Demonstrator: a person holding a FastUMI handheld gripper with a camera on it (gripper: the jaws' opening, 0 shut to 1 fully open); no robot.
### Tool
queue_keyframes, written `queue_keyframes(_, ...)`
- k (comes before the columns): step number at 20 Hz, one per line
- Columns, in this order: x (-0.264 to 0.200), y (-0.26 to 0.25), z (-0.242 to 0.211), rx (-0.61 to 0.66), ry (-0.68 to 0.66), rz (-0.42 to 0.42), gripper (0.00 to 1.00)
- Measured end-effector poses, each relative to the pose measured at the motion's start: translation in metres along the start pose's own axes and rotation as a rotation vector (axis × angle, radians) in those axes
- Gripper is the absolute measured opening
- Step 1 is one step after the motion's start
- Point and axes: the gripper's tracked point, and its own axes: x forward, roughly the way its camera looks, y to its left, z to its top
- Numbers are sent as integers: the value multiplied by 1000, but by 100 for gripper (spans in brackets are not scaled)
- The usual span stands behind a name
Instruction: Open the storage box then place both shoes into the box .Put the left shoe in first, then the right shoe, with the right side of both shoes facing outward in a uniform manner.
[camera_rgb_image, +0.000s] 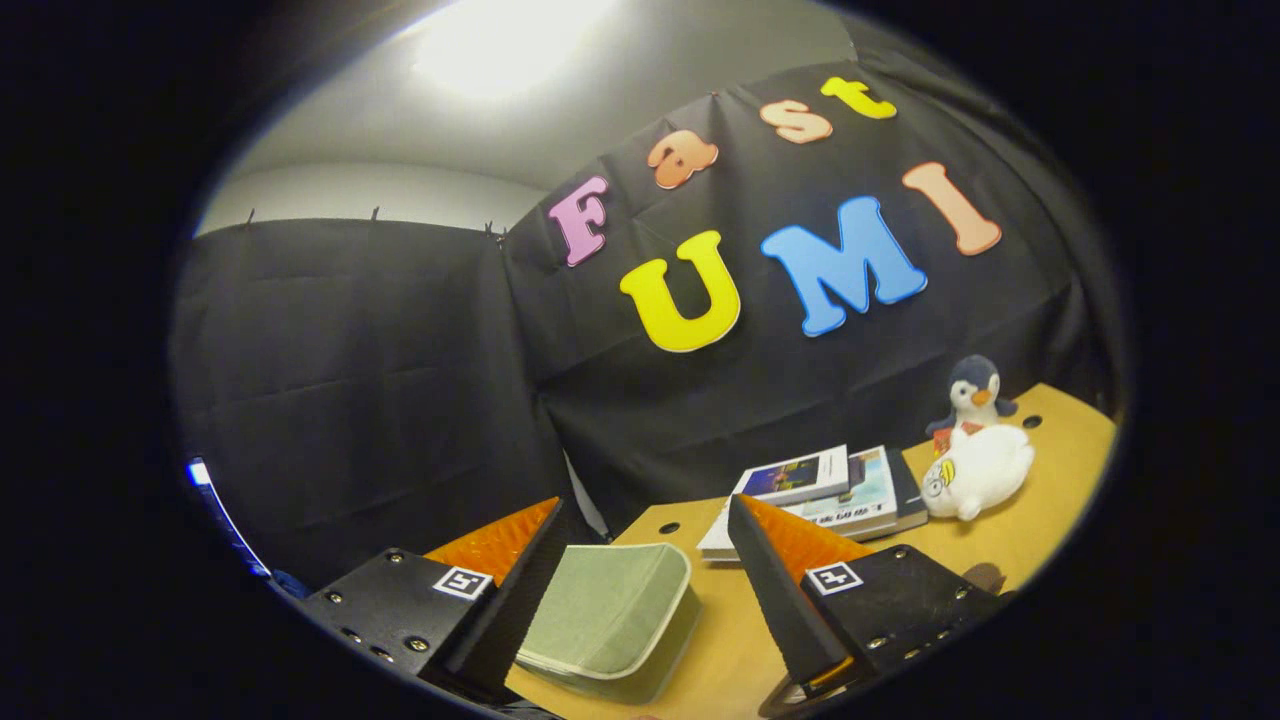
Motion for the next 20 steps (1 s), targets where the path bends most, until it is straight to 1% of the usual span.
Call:
queue_keyframes(3,6,5,-29,103,77,30,98)
queue_keyframes(7,12,14,-73,297,202,90,98)
queue_keyframes(9,15,10,-90,409,247,89,97)
queue_keyframes(16,24,-13,-139,783,349,69,97)
queue_keyframes(20,28,-10,-169,951,413,100,96)
